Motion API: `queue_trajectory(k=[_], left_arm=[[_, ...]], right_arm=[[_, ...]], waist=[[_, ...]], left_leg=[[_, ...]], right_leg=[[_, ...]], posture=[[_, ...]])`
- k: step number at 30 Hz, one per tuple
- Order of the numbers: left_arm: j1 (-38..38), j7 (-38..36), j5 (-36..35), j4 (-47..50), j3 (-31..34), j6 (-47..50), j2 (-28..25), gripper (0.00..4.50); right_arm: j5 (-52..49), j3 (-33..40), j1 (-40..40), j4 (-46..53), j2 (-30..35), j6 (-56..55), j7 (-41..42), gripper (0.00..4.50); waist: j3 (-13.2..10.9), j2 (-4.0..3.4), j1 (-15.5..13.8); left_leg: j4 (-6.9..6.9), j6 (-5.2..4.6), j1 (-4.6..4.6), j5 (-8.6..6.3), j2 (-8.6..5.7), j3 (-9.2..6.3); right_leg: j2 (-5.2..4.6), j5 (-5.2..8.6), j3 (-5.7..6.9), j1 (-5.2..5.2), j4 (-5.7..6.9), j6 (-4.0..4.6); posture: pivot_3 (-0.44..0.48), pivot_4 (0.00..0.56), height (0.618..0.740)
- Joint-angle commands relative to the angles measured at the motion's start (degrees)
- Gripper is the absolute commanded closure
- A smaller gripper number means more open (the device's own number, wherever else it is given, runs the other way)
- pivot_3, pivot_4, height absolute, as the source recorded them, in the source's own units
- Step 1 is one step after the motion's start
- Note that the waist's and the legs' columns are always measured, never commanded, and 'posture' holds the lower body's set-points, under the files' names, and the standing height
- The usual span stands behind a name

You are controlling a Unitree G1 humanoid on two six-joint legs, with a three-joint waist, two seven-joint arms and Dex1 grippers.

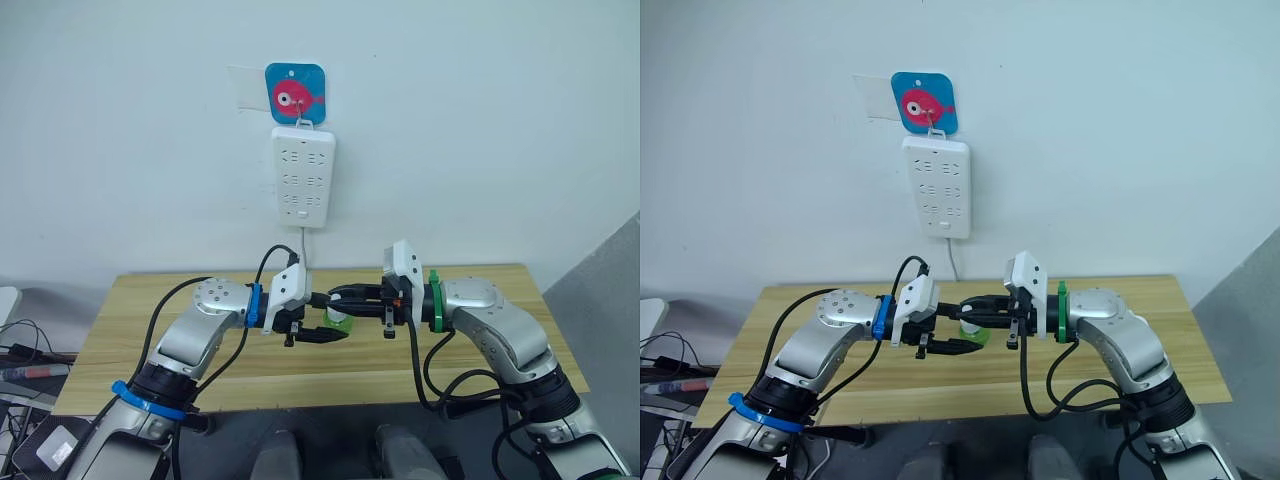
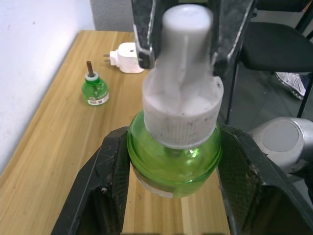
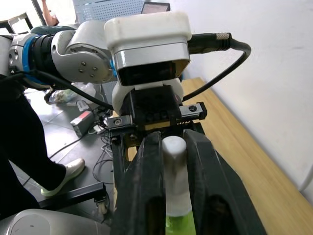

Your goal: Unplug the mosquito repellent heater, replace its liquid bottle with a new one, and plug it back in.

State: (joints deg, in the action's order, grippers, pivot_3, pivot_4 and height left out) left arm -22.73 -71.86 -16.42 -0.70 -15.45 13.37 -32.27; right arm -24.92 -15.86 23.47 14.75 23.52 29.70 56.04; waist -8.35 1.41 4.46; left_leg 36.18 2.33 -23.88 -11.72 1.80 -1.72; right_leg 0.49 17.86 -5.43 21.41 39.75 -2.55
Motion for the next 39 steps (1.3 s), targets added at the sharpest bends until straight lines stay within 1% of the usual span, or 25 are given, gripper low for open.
queue_trajectory(k=[1, 4, 7, 10, 11, 13, 16, 19, 23, 28, 30, 32, 36, 39], left_arm=[[-0.34, 0.02, -0.40, 1.33, 0.73, -0.54, 0.09, 2.26], [-0.29, -0.07, -0.35, 1.17, 0.81, -0.62, 0.00, 2.26], [0.15, 0.19, -0.24, 0.85, 1.21, -0.88, -0.29, 2.26], [1.02, 0.37, -0.17, 0.51, 1.59, -1.25, -0.75, 2.26], [1.47, 0.44, -0.12, 0.50, 1.68, -1.39, -0.92, 2.26], [2.30, 0.74, -0.01, 0.52, 1.84, -1.57, -1.13, 2.26], [2.98, 2.05, 0.29, 0.41, 2.04, -1.75, -0.79, 2.26], [3.29, 2.84, 0.23, 0.94, 1.84, -1.49, -0.41, 2.26], [4.09, 3.37, -0.17, 2.39, 1.79, -0.62, -0.78, 2.26], [4.97, 3.53, -0.35, 3.66, 2.12, -0.12, -1.59, 2.26], [5.21, 3.52, -0.50, 4.11, 2.40, 0.10, -2.13, 2.26], [5.32, 3.54, -0.59, 4.34, 2.49, 0.22, -2.43, 2.26], [5.71, 3.65, -0.46, 4.89, 2.55, 0.36, -2.60, 2.26], [5.83, 3.71, -0.46, 5.41, 2.41, 0.69, -2.58, 2.26]], right_arm=[[-2.66, 0.93, 0.64, 2.86, -0.45, -0.14, 1.16, 4.24], [-7.07, 3.69, 1.34, 6.56, -0.41, 3.05, 0.31, 4.24], [-11.75, 9.05, 3.41, 7.79, -2.07, 7.10, -4.90, 4.24], [-14.26, 13.86, 4.66, 6.57, -3.88, 9.29, -10.59, 4.24], [-13.88, 15.01, 4.55, 5.53, -4.42, 9.13, -12.59, 4.24], [-7.37, 14.56, 3.54, 2.13, -4.95, 4.47, -16.74, 4.24], [4.44, 11.43, 1.38, -5.69, -5.70, -5.57, -23.16, 4.24], [10.68, 10.11, -0.39, -14.72, -7.89, -13.21, -27.07, 4.24], [14.06, 11.42, -0.72, -26.83, -11.89, -19.41, -31.76, 4.24], [17.16, 12.03, 0.04, -39.45, -13.80, -26.67, -34.31, 4.24], [19.25, 11.77, 1.11, -47.10, -14.07, -30.45, -35.61, 4.24], [20.24, 12.11, 2.46, -52.46, -14.28, -33.20, -36.63, 4.24], [21.53, 13.16, 5.46, -61.14, -14.55, -38.33, -38.41, 4.24], [21.63, 13.79, 6.65, -65.01, -15.12, -40.86, -38.06, 4.24]], waist=[[0.00, 0.00, 0.01], [0.00, 0.00, 0.00], [0.00, 0.00, 0.00], [0.00, 0.00, 0.01], [0.00, 0.00, 0.03], [0.00, 0.00, 0.04], [0.02, 0.02, 0.10], [0.02, 0.02, 0.15], [0.03, 0.02, 0.29], [0.03, 0.02, 0.28], [0.04, 0.02, 0.27], [0.04, 0.02, 0.27], [0.04, 0.00, 0.32], [0.05, 0.00, 0.35]], left_leg=[[0.00, 0.00, 0.00, 0.00, 0.00, 0.00], [0.00, 0.00, -0.01, 0.00, 0.00, 0.00], [0.00, 0.00, 0.00, 0.00, 0.00, -0.02], [0.00, 0.00, 0.01, 0.00, 0.00, -0.04], [0.00, 0.00, 0.01, 0.00, 0.00, -0.04], [0.00, 0.00, 0.01, 0.00, 0.00, -0.04], [-0.02, 0.00, 0.00, 0.00, 0.00, 0.00], [-0.02, 0.00, 0.00, 0.00, -0.01, 0.06], [-0.05, 0.00, 0.00, 0.00, -0.01, 0.11], [-0.05, 0.01, 0.01, 0.00, 0.00, 0.11], [-0.05, 0.01, 0.02, 0.01, -0.01, 0.10], [-0.05, 0.01, 0.05, 0.01, -0.01, 0.11], [-0.05, 0.02, 0.05, 0.01, -0.02, 0.11], [-0.05, 0.02, 0.06, 0.01, -0.01, 0.11]], right_leg=[[0.00, 0.00, 0.00, 0.00, 0.00, 0.00], [0.00, 0.00, 0.00, 0.00, 0.00, 0.00], [0.00, 0.00, 0.00, 0.00, 0.01, 0.00], [0.00, 0.00, 0.02, -0.01, 0.06, 0.00], [0.00, 0.00, 0.02, -0.01, 0.06, 0.00], [-0.01, 0.00, 0.02, 0.00, 0.06, 0.00], [-0.01, 0.00, -0.01, 0.02, 0.05, 0.00], [-0.02, 0.00, -0.05, 0.04, 0.05, 0.00], [-0.02, 0.00, -0.10, 0.10, 0.09, 0.00], [-0.02, 0.00, -0.09, 0.09, 0.12, 0.01], [-0.02, 0.00, -0.09, 0.08, 0.12, 0.01], [-0.03, 0.00, -0.09, 0.06, 0.13, 0.01], [-0.03, 0.00, -0.10, 0.06, 0.14, 0.01], [-0.03, -0.01, -0.10, 0.06, 0.15, 0.01]], posture=[[-0.029, 0.109, 0.740], [-0.024, 0.109, 0.740], [-0.020, 0.108, 0.740], [-0.021, 0.108, 0.740], [-0.020, 0.107, 0.740], [-0.023, 0.104, 0.740], [-0.022, 0.102, 0.740], [-0.015, 0.099, 0.740], [0.000, 0.092, 0.740], [0.019, 0.086, 0.740], [0.020, 0.087, 0.740], [0.020, 0.087, 0.740], [0.026, 0.081, 0.740], [0.030, 0.078, 0.740]])
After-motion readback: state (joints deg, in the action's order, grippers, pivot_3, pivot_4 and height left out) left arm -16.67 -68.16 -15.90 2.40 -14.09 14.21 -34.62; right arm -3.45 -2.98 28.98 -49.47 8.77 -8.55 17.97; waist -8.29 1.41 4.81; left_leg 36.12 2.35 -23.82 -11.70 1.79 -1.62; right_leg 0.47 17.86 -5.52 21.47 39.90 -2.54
